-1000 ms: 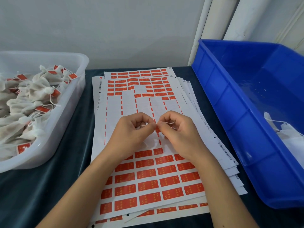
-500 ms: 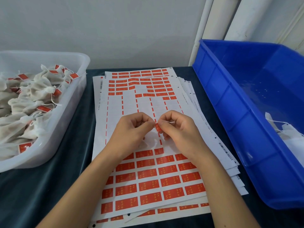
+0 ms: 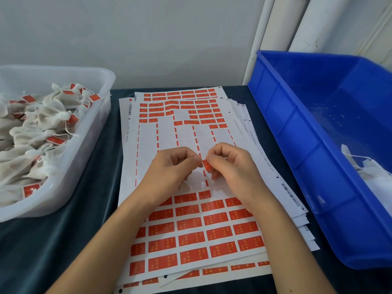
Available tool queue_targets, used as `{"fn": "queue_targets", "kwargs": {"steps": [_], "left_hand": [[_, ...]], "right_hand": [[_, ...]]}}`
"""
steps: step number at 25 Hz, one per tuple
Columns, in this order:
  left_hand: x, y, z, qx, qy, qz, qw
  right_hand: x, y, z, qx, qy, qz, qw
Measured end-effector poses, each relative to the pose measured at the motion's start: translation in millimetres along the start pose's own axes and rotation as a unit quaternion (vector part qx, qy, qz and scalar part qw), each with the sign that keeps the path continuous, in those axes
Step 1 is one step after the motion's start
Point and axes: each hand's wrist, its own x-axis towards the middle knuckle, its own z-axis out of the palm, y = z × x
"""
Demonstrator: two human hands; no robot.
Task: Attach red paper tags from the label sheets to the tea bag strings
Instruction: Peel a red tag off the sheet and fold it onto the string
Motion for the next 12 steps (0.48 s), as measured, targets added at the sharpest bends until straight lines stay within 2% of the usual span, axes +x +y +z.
{"fn": "queue_targets", "kwargs": {"steps": [12], "left_hand": [[-0.5,-4.6,0.1,-0.008,0.003,0.048,0.999]], "right_hand": [[-2.1,-1.4,0.0,-0.016,-0.011,-0.020,1.000]]}}
